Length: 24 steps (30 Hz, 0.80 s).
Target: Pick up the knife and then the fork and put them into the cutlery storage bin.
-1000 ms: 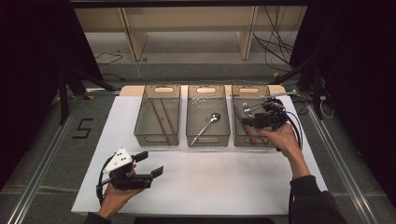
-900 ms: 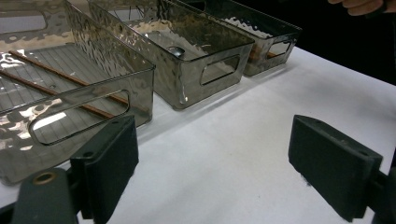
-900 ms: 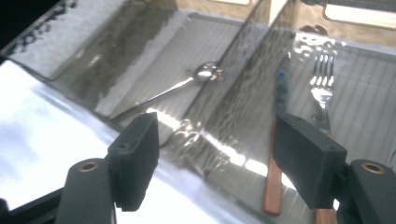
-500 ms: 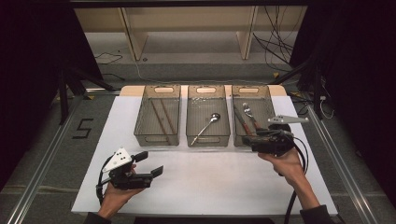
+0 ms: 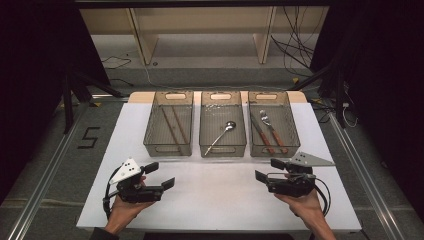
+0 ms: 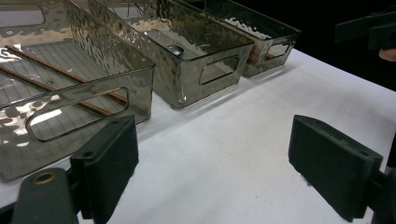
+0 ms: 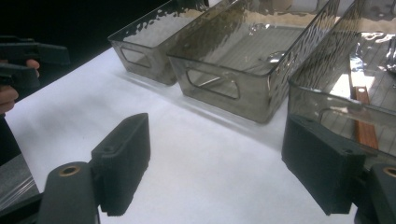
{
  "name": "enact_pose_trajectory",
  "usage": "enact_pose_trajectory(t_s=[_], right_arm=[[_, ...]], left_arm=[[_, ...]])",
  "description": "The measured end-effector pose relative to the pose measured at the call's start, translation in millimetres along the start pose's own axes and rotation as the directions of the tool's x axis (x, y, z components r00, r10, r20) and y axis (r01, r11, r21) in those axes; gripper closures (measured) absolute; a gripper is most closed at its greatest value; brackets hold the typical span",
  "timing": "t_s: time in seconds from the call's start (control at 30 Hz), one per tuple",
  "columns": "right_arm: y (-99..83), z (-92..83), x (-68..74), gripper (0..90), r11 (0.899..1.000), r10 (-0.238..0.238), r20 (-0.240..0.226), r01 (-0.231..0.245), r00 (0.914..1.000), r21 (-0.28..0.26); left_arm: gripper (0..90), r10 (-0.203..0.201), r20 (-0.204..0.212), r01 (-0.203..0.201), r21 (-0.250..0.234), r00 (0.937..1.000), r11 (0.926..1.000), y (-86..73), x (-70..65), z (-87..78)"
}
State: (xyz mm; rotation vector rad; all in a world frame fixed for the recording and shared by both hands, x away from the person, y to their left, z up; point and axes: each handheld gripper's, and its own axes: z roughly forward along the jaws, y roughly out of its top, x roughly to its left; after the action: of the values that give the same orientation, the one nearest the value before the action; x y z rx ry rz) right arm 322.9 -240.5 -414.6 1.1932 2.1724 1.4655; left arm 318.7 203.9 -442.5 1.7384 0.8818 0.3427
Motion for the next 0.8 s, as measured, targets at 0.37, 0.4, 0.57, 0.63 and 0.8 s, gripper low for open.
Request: enact_pose_trajectory(t_s=[0.37,0.4,0.57,0.63,0.8], right_arm=[[-20.1,4.9,1.9,24.2,1.000,-0.015,0.008,0.015,0.9999,-0.009],[-20.2,4.8,1.9,24.2,1.000,-0.015,0.008,0.015,0.9999,-0.011],[-20.1,2.4,1.1,24.2,1.000,-0.008,0.011,0.008,0.9999,-0.023],[-20.5,2.2,0.7,24.1,1.000,-0.008,0.010,0.009,0.9999,-0.024],[-21.2,2.8,0.5,23.8,1.000,-0.011,0.011,0.011,0.9999,-0.022]], left_arm=[[15.7,0.003,0.008,-0.003,0.005,1.0000,1.0000,-0.2,-0.7,0.6],[15.7,0.003,0.008,-0.003,0.004,1.0000,1.0000,-0.2,-0.8,0.5],[15.7,0.004,0.008,-0.004,0.004,1.0000,1.0000,-0.1,-0.9,0.4],[15.7,0.004,0.009,-0.004,0.003,1.0000,1.0000,-0.1,-1.0,0.3],[15.7,0.003,0.008,-0.003,0.004,1.0000,1.0000,-0.1,-0.7,0.5]])
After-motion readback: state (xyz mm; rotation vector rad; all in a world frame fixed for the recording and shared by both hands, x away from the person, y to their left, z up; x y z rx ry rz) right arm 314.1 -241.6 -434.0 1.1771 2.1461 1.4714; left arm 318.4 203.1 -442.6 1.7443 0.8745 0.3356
